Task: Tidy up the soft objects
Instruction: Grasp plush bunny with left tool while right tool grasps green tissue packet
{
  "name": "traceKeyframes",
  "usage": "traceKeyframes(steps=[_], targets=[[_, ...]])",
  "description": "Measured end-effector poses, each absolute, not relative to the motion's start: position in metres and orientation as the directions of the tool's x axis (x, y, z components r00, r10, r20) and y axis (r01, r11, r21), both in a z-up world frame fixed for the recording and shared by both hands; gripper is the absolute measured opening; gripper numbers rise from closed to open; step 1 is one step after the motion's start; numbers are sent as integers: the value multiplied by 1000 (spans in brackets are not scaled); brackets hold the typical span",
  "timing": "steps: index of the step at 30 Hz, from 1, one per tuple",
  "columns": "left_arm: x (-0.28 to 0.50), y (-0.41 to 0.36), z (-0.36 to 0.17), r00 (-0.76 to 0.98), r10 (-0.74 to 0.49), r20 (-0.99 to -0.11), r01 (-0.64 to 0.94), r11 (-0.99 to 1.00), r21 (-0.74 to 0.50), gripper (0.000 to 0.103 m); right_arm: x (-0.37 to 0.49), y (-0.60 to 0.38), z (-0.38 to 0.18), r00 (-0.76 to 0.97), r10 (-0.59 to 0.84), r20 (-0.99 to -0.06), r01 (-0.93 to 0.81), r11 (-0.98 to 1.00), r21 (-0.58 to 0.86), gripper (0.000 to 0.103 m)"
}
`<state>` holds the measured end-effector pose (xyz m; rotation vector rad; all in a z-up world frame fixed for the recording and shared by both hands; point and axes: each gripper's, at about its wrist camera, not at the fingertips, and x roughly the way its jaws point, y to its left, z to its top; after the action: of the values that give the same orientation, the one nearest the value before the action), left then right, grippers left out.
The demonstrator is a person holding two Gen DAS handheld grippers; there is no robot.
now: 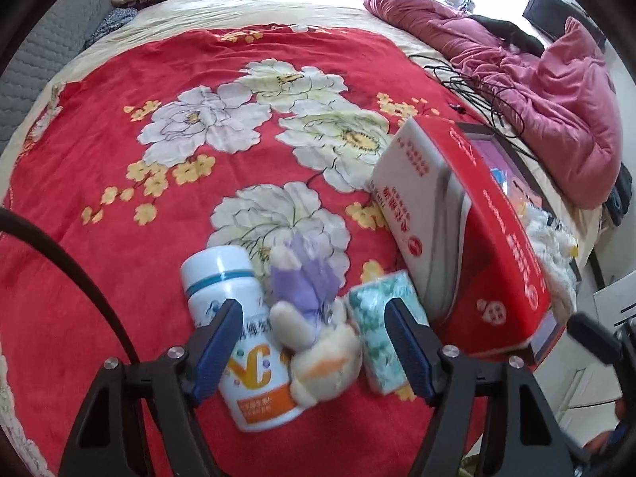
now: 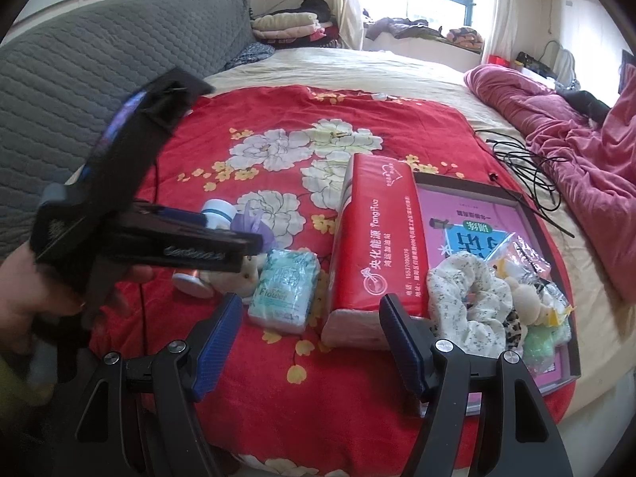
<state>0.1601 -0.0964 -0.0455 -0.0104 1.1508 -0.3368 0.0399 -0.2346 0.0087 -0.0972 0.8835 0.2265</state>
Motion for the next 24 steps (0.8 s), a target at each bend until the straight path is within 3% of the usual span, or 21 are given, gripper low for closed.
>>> traceKeyframes(steps=[2,10,17,24], targets=[[166,-100,-47,354,-272,-895,265,947,-183,69,42,-234,6,607,158,-779,-238,971,12,73],[177,-105,-66,291,-254,-923,277,945,-173,34,50,-229,-4,587,160,-794,-237,971,20,73],[183,-104,-71,284,-285,-915,274,939,-207,26,56,-214,-12,584,132,-801,-271,962,-39,73],[183,-86,-49,323,-403,-857,253,909,-332,20,60,-190,-14,579,137,-804,-323,944,-71,73]])
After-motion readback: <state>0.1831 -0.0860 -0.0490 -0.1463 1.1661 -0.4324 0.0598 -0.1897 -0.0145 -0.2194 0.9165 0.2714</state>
